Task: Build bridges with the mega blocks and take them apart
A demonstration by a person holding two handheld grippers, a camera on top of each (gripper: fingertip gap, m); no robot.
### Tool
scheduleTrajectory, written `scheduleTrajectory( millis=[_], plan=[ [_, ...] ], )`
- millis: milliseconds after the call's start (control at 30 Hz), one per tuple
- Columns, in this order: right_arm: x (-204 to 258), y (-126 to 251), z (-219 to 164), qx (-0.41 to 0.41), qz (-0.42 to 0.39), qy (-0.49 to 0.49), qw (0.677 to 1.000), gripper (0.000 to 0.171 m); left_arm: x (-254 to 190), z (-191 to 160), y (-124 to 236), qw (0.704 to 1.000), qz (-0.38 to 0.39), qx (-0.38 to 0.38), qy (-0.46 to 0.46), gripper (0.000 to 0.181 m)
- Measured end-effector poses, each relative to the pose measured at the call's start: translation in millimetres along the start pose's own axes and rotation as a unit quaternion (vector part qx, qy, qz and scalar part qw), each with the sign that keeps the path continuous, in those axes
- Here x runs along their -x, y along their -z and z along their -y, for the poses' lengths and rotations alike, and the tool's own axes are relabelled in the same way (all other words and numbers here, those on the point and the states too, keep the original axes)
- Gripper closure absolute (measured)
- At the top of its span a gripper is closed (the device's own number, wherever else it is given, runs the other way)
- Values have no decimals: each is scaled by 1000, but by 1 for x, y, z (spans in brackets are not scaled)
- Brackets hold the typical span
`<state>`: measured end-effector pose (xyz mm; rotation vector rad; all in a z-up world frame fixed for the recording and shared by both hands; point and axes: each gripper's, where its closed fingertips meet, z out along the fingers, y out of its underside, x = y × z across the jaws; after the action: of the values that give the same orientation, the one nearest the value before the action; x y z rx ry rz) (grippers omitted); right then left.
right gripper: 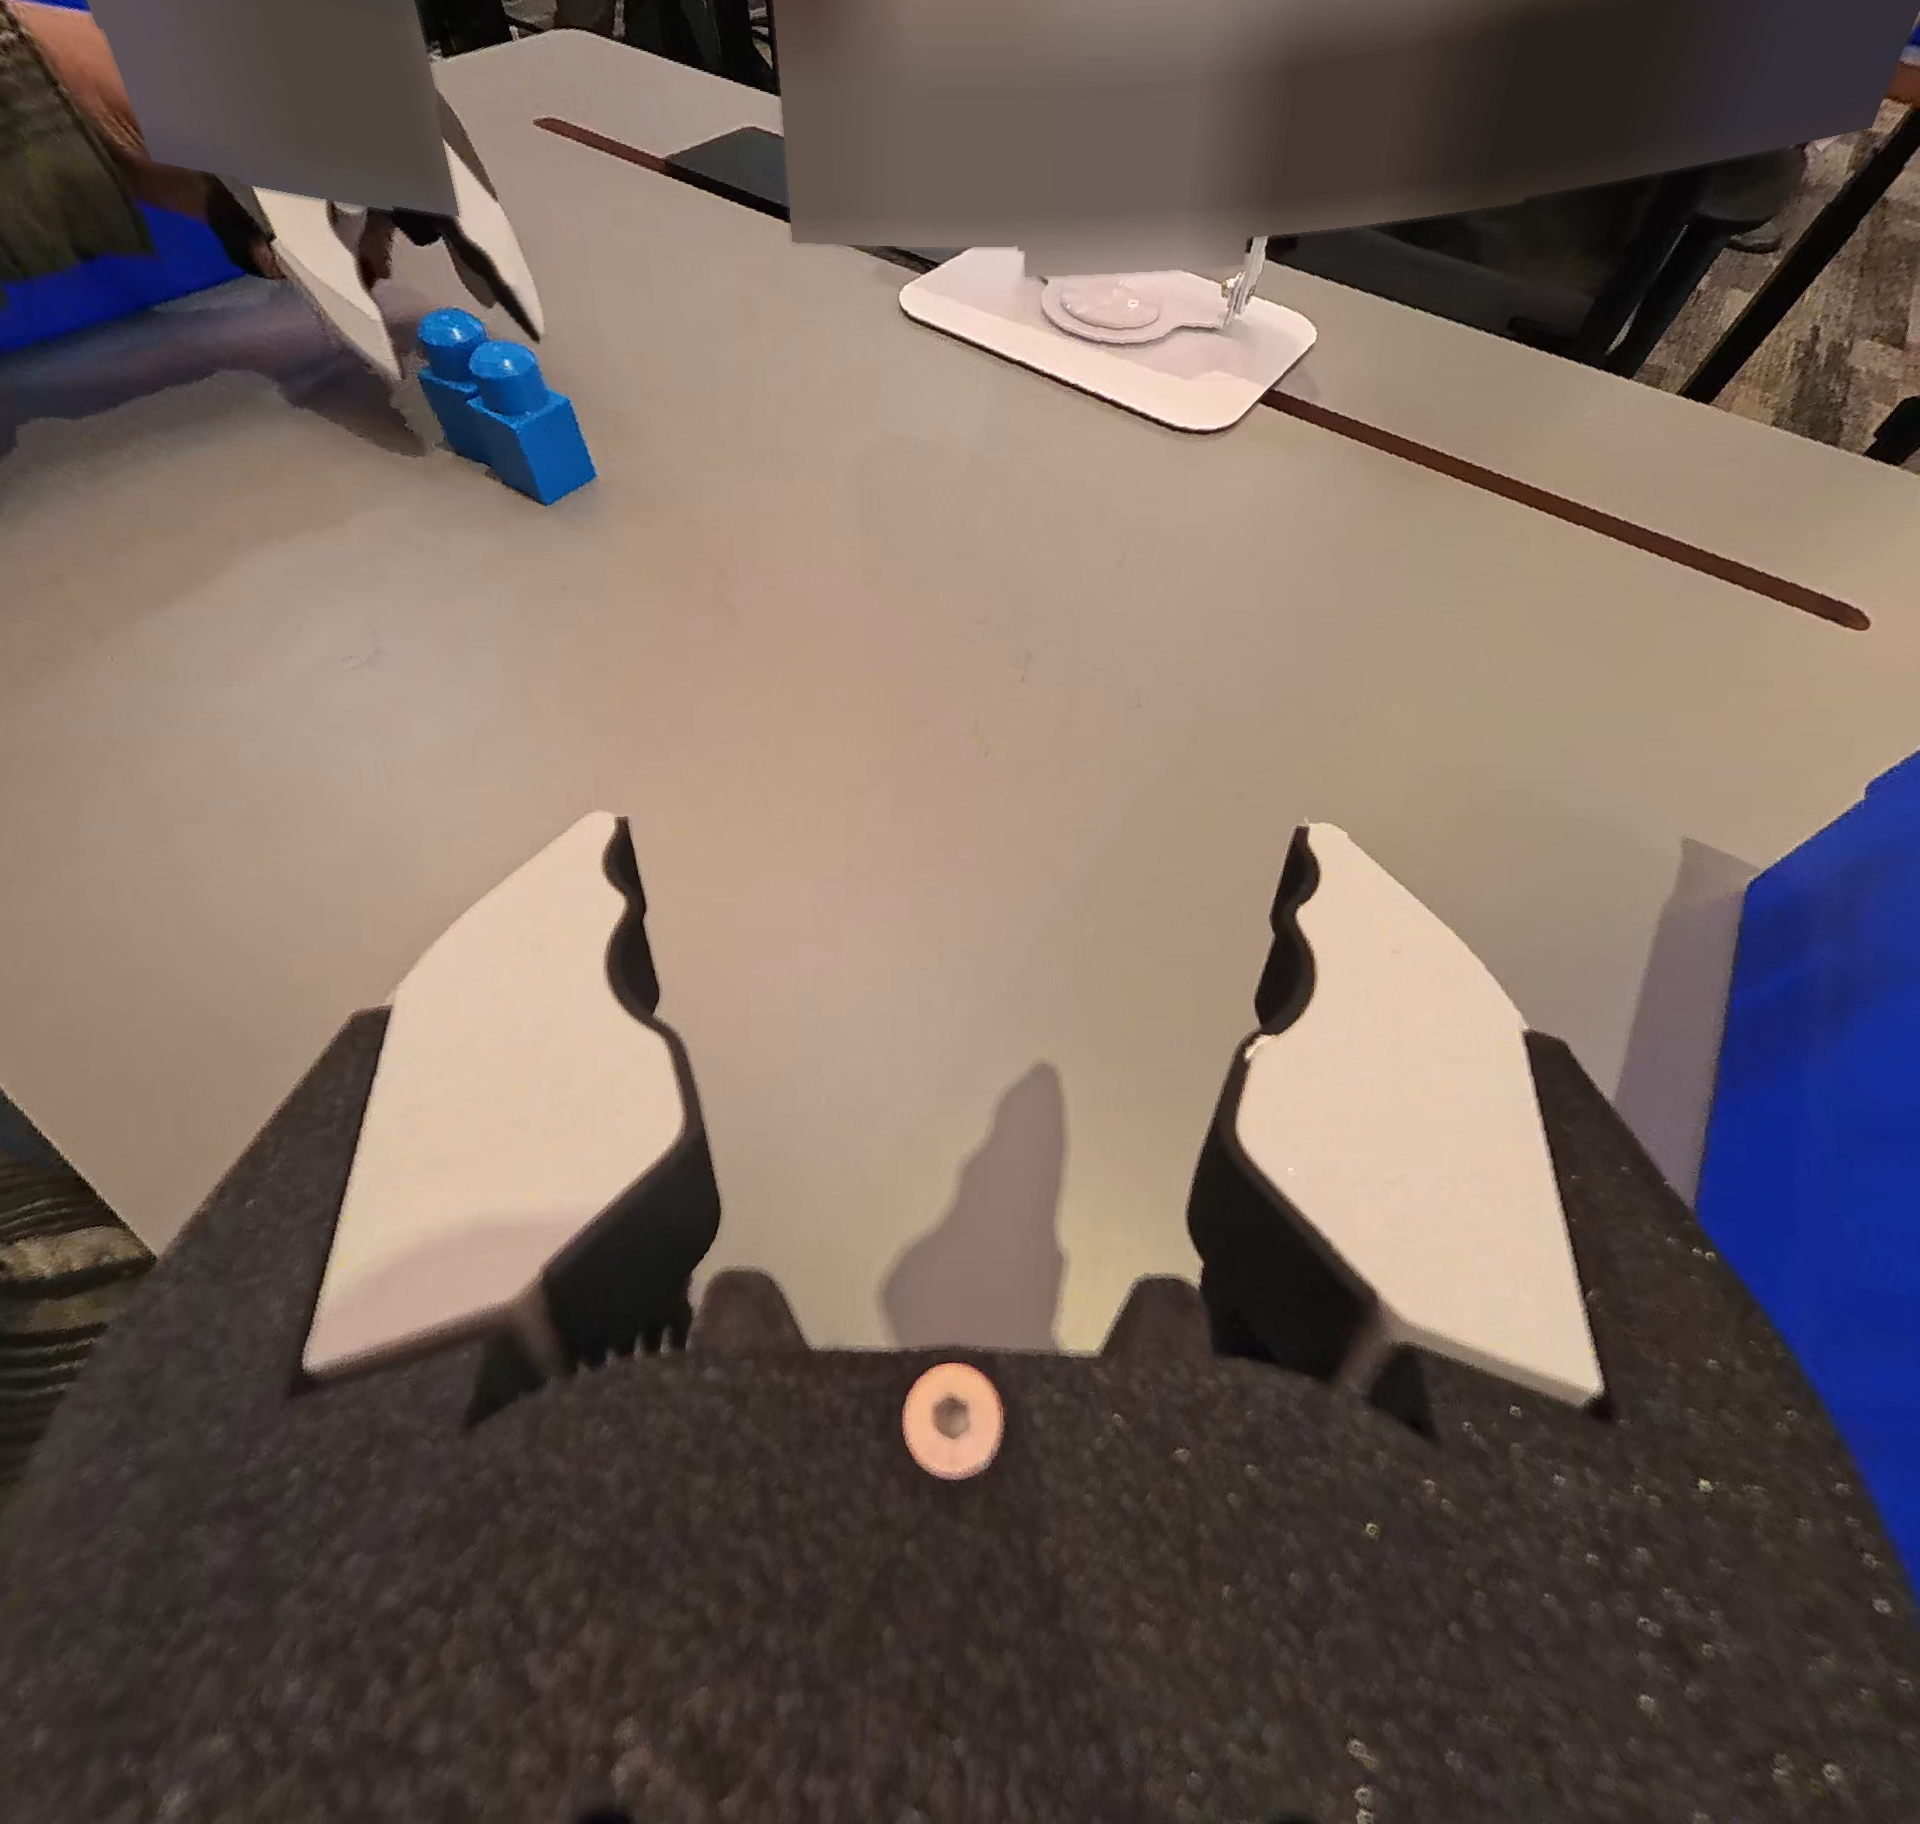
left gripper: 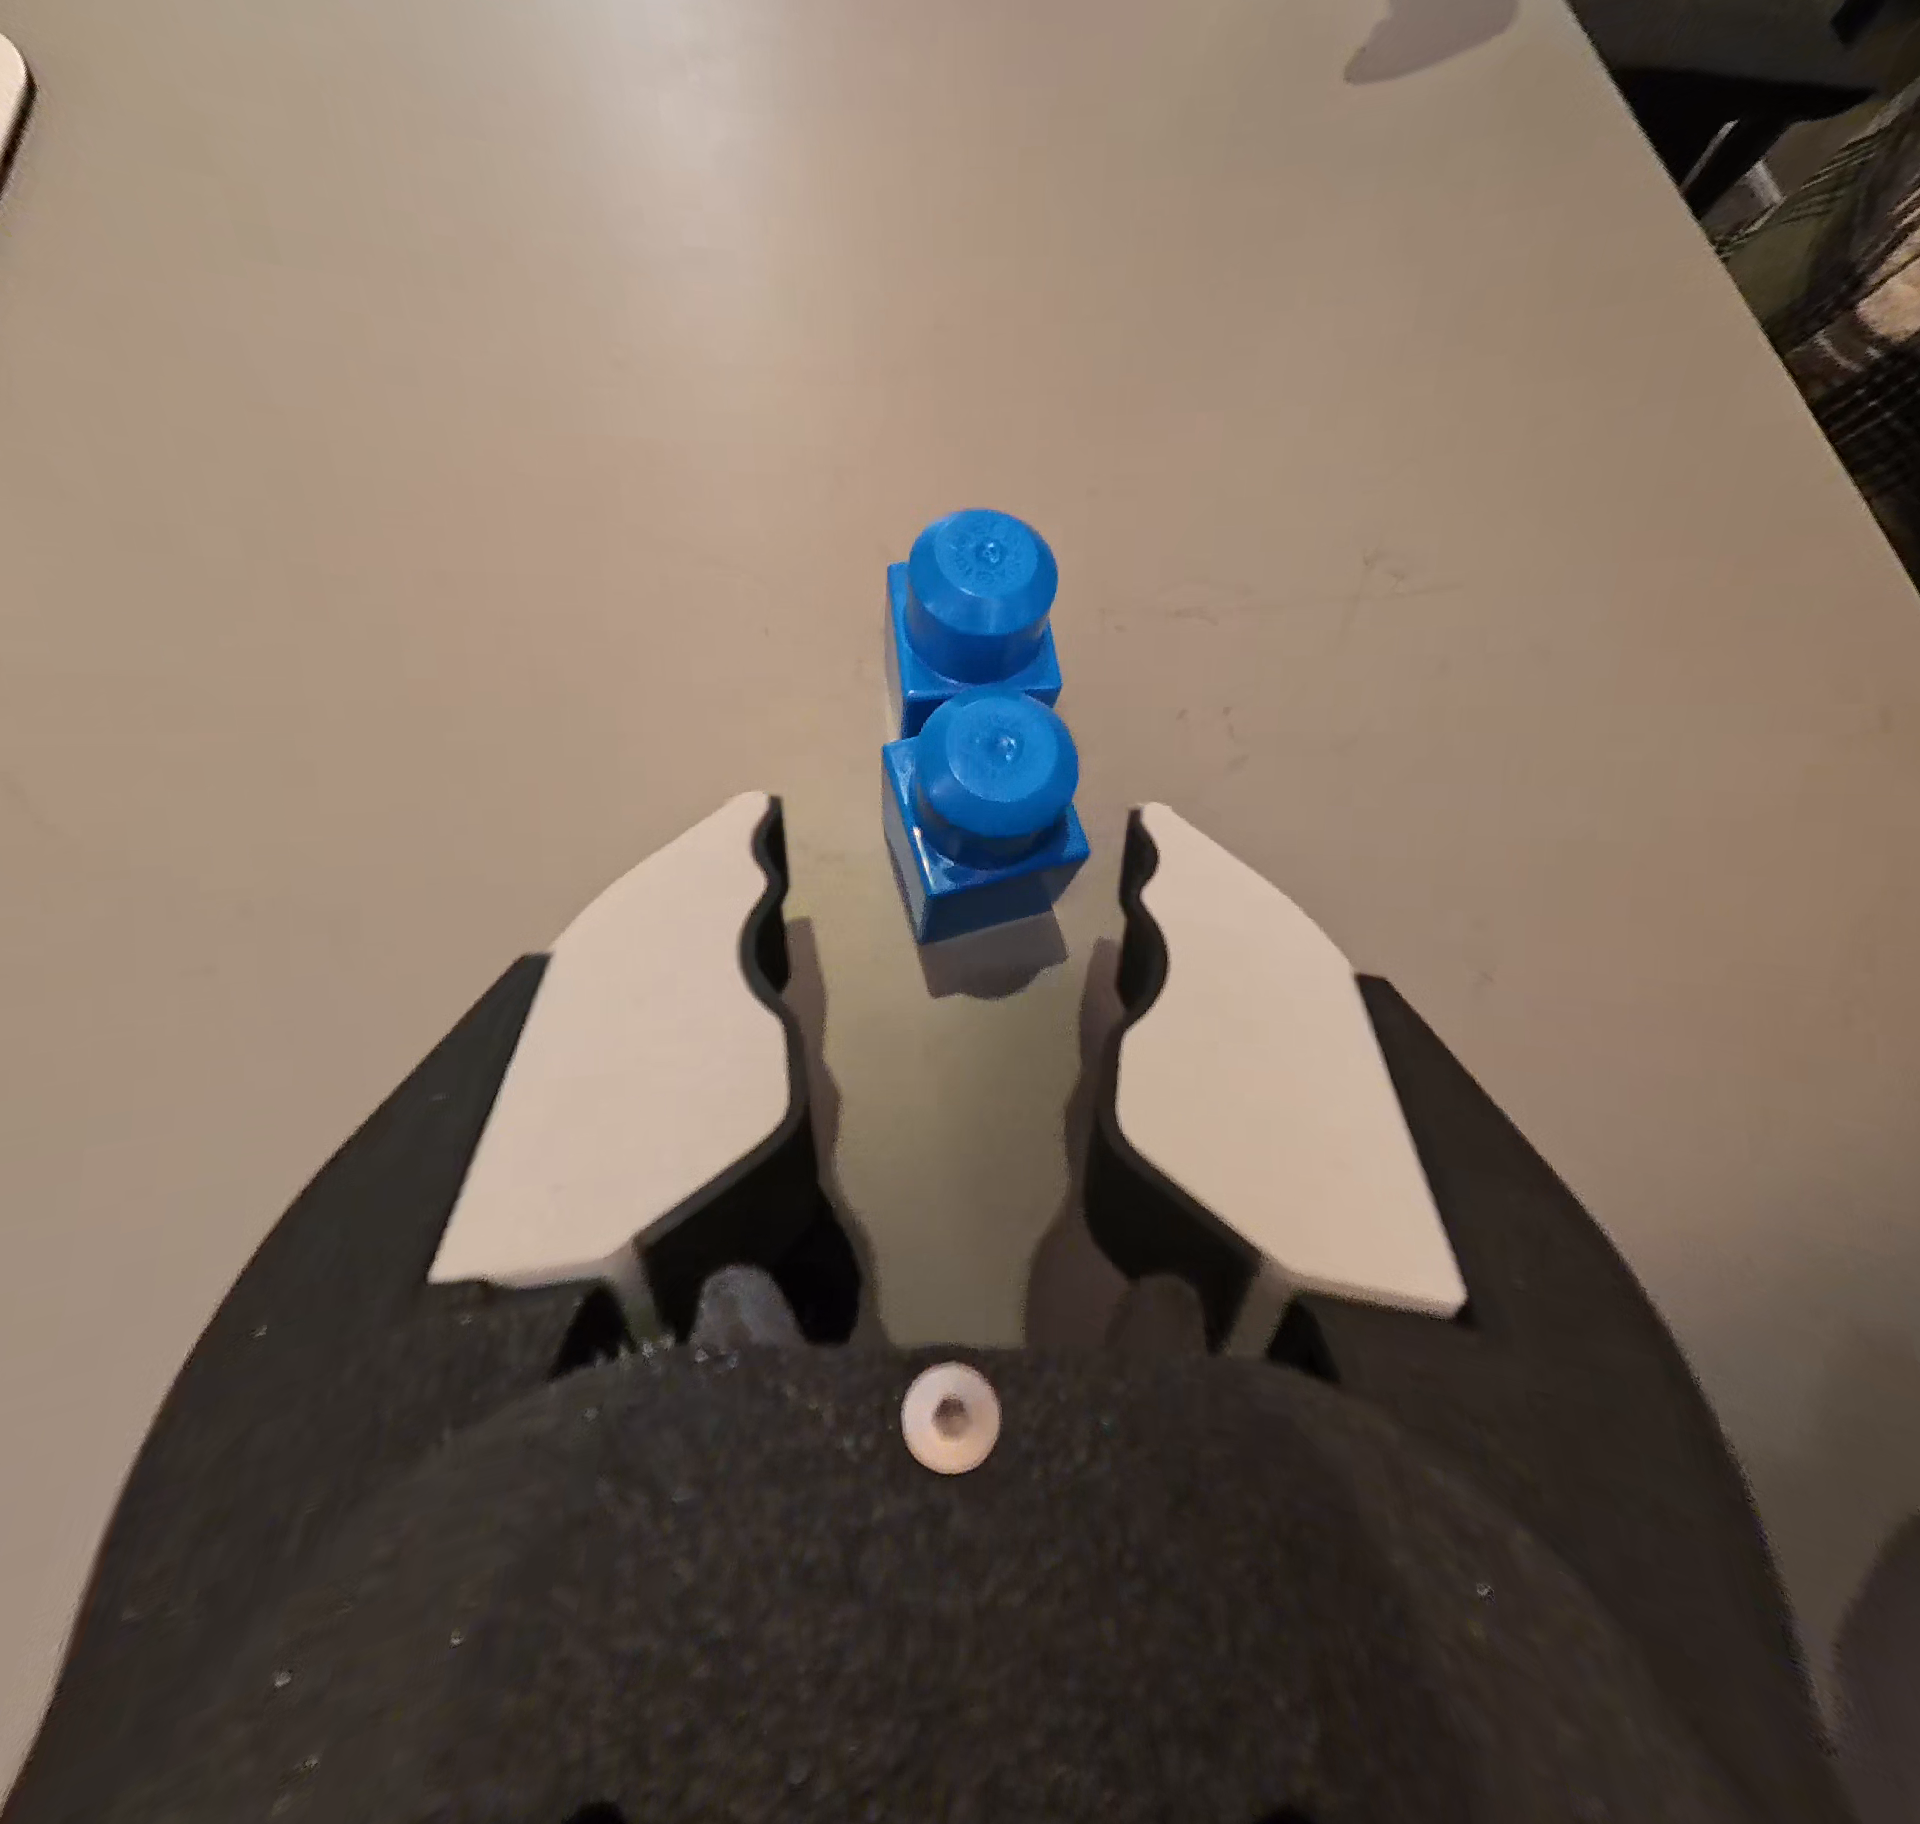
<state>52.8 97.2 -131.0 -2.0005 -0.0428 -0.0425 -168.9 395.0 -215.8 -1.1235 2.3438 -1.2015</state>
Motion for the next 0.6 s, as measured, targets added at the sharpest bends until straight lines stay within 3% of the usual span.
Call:
scheduleTrajectory(
  millis=[233, 600],
  plan=[
    [0, 0, -1, -1, 3, -2, 1000, 57, 4, -3, -5, 998, 49, 44, 22, 94],
    [1, -3, -4, -3, 11, -4, 1000, 57, 4, -16, -12, 987, 118, 102, 45, 112]
  ],
)
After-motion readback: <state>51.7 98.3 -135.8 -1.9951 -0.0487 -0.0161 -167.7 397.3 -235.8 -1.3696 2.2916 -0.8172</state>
